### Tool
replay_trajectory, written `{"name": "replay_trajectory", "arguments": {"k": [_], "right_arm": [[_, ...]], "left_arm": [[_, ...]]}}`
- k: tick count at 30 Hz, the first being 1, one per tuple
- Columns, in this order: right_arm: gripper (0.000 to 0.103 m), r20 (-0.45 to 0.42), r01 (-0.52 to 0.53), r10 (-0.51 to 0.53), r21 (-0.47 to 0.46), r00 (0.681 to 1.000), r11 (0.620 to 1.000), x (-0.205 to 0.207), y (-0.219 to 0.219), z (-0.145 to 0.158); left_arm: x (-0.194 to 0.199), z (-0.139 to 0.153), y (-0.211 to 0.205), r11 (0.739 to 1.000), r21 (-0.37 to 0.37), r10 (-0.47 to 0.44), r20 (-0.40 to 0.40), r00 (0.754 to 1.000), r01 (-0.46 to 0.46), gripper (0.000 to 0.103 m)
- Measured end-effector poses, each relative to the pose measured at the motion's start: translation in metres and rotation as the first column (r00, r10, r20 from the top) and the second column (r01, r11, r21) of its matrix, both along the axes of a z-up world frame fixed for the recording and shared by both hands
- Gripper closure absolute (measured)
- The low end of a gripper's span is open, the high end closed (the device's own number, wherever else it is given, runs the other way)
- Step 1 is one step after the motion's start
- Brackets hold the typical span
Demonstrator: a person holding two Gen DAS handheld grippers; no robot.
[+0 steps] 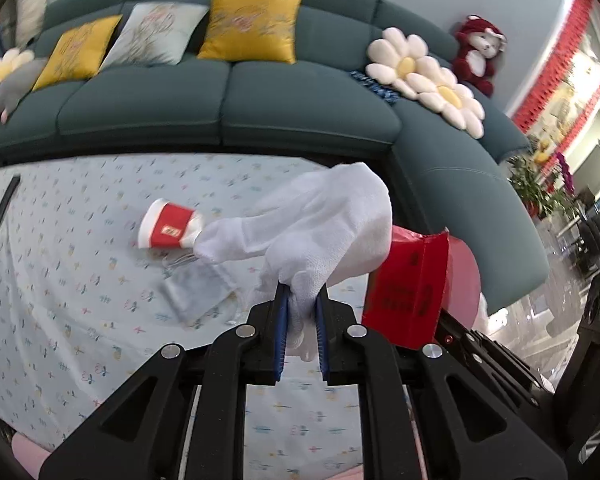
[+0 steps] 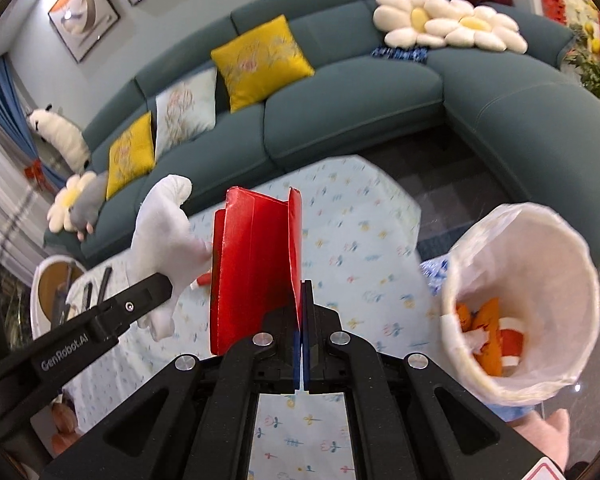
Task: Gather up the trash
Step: 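Carry glove and red pouch to the white bin and open both tools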
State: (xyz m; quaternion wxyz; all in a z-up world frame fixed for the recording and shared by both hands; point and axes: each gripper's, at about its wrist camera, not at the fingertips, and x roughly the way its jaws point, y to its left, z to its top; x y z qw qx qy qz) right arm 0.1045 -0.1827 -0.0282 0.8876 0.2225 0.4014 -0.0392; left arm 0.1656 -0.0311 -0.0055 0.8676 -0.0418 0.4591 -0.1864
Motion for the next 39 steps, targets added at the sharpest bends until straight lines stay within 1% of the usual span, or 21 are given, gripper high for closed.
{"name": "replay_trajectory", "arguments": {"k": [7,12,17,25,33,39], "right_arm": [[0.102,0.064,0.074,-0.074,0.002,0.995,0.997,-0.032,-0.045,0.026],[0.102,0.094,0.130,-0.131,0.009,0.987,0.991,-0.056,-0.078,0.032],[0.102,0.105,0.184,-0.185,0.022,0.977,0.983,-0.076,-0.106,0.034],[0.102,0.097,0.253,-0.256,0.040,0.962,0.967,-0.100,-0.145,0.023],[0.102,0.064,0.311,-0.314,0.055,0.947,0.949,-0.114,-0.178,0.004],[0.102,0.030,0.338,-0.341,0.065,0.940,0.939,-0.116,-0.192,-0.013]], "left_arm": [[-0.026,0.021,-0.048,0.997,0.005,-0.078,0.042,0.996,0.077,0.091],[-0.043,0.027,-0.083,0.990,0.023,-0.139,0.057,0.989,0.138,0.091],[-0.058,0.028,-0.117,0.980,0.045,-0.198,0.065,0.978,0.195,0.091],[-0.072,0.019,-0.156,0.963,0.064,-0.264,0.047,0.963,0.261,0.091],[-0.075,-0.002,-0.189,0.946,0.075,-0.315,0.001,0.949,0.314,0.090],[-0.072,-0.019,-0.206,0.939,0.088,-0.330,-0.032,0.943,0.332,0.089]]}}
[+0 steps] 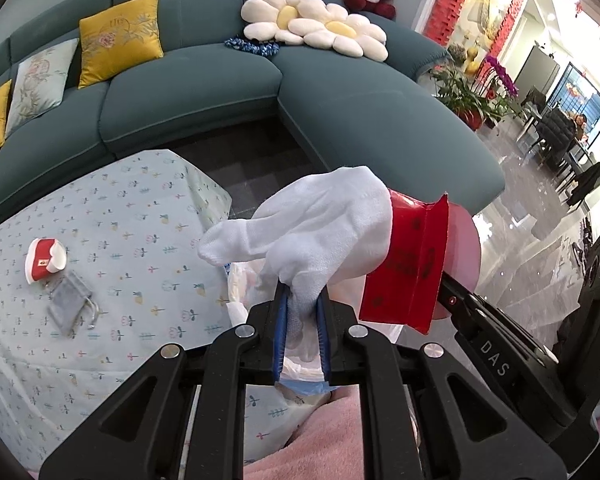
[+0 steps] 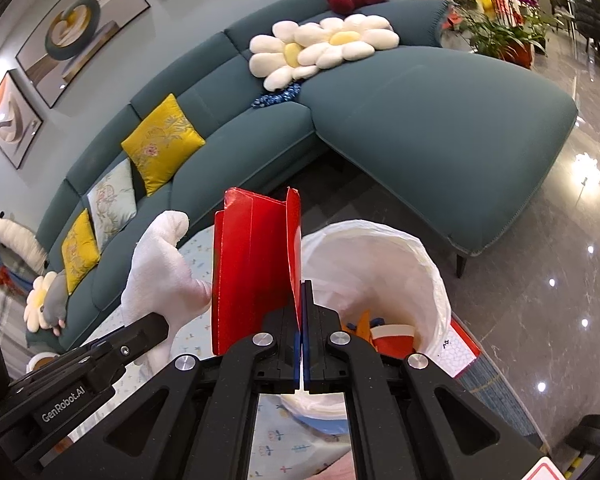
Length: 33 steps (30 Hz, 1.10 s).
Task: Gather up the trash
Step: 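Carry glove and red pouch to the white bin and open both tools, then move both tools back over the red cup and grey bag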
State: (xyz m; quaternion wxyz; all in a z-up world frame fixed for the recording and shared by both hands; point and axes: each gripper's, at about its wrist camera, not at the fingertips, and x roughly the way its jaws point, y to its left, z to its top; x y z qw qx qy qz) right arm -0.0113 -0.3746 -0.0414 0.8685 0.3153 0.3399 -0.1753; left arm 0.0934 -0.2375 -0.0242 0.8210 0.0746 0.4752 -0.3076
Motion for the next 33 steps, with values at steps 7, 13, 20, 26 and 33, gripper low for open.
{"name": "replay_trajectory", "arguments": {"k": [7,13,20,26,33], "right_arm": [[0.087,-0.032,0.034,-0.034,0.008,0.999,0.999,0.003,-0.009,-0.014],[0.064,-0.037,0.054,-0.054,-0.010,0.998,0.999,0.004,-0.011,-0.015],[0.058,-0.042,0.033,-0.034,-0.006,0.999,0.999,0.008,-0.001,-0.015],[0.057,-0.050,-0.009,0.008,-0.021,0.999,1.000,0.017,0.021,-0.011],[0.050,-0.052,-0.061,0.058,-0.052,0.997,0.997,0.029,0.051,0.000]], "left_arm": [[0.007,-0.012,-0.006,1.000,0.007,0.030,-0.022,0.999,-0.030,0.058],[0.012,-0.016,0.000,0.998,0.020,0.055,-0.016,0.998,-0.055,0.050],[0.020,-0.017,0.023,0.994,0.007,0.108,-0.040,0.993,-0.108,0.045],[0.027,-0.013,0.048,0.989,-0.009,0.149,-0.047,0.988,-0.149,0.045],[0.032,-0.007,0.077,0.978,-0.032,0.202,-0.053,0.978,-0.204,0.040]]}}
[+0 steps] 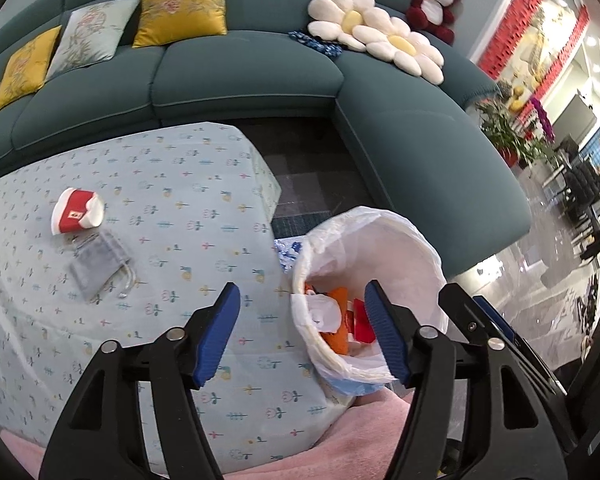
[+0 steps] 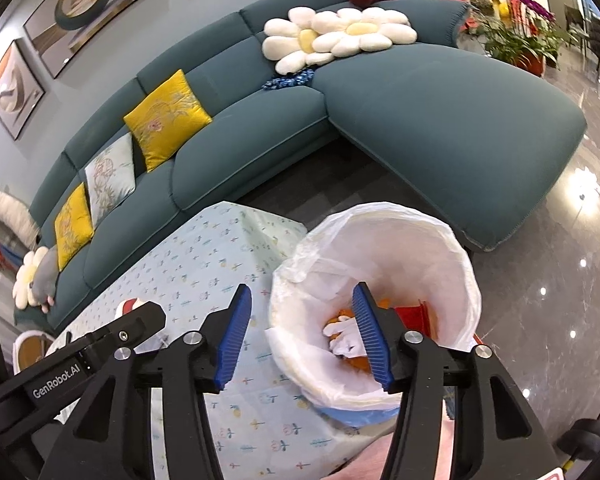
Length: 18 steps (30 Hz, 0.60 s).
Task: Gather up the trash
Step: 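Move both tools back over the red cup and grey bag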
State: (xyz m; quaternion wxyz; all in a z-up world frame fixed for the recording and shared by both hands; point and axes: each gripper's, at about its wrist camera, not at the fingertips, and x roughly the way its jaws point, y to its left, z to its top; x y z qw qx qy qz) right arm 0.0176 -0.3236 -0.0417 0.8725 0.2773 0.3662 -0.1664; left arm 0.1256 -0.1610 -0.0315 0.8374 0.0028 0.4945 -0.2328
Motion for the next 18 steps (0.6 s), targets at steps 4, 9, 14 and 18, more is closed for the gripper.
{"name": "replay_trajectory", "arguments": {"k": [4,9,14,18], "right_arm": [[0.049,-0.006,-0.024,0.024,-0.013,1.000,1.000,0.007,0.014,0.005],[0.045,-0.017,-0.063,0.062,-0.027,0.998,0.998,0.016,0.038,0.006],[0.045,-0.039,-0.115,0.114,-0.040,0.993,0.992,0.029,0.066,0.003],[0.045,-0.053,-0.158,0.155,-0.047,0.986,0.986,0.039,0.089,0.000]], "left_arm": [[0.005,0.000,0.021,0.999,-0.014,0.036,-0.008,0.999,-0.036,0.040],[0.011,-0.004,0.052,0.996,-0.025,0.089,-0.025,0.996,-0.089,0.039],[0.019,-0.013,0.087,0.989,-0.031,0.145,-0.051,0.988,-0.147,0.039],[0.023,-0.018,0.113,0.983,-0.027,0.182,-0.058,0.982,-0.184,0.039]]}}
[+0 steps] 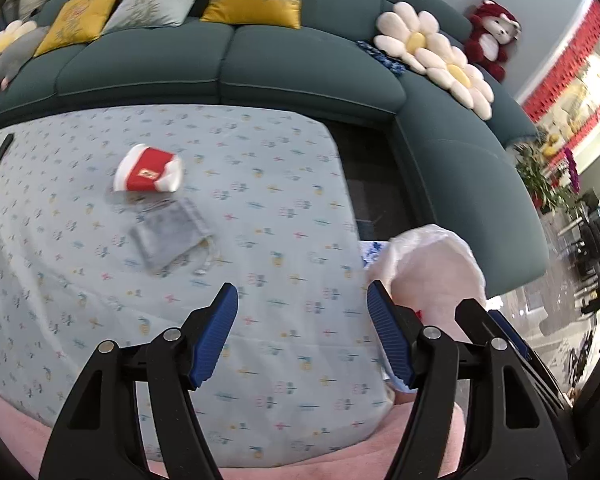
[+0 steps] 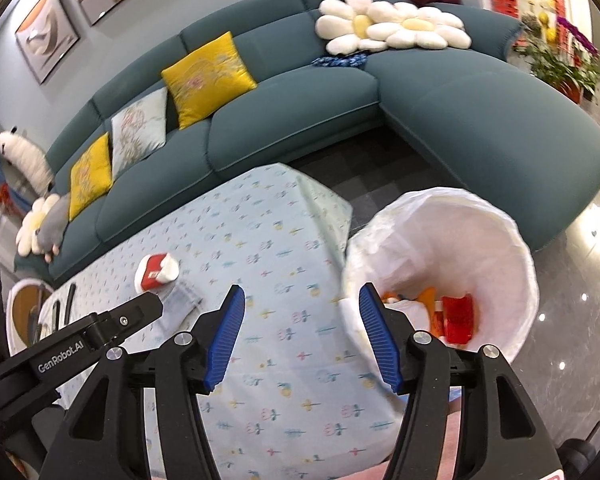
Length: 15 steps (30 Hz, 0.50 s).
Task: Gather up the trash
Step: 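Move both tools back over the red cup and grey bag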
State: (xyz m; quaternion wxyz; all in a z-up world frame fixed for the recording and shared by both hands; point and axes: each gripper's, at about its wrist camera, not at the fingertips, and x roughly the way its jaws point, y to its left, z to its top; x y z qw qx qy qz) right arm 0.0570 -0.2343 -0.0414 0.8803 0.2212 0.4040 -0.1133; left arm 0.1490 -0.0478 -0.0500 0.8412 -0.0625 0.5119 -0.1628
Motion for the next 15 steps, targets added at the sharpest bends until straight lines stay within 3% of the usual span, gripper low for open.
{"name": "replay_trajectory", "arguments": {"k": [5,15], "right_arm": [[0.040,-0.018,-0.054,0.053,-0.011,0.998,0.999,0.014,0.032,-0.005],[0.040,-0.081,-0.150,0.149,-0.005,0.985,0.989,0.043,0.087,-0.031]], "left_arm": [[0.006,-0.007,0.035,0.999,0.002,0.054,-0.007,0.999,-0.054,0.039],[0.025,-0.039,0.118,0.983,0.031,0.180,-0.056,0.982,-0.179,0.039]]}}
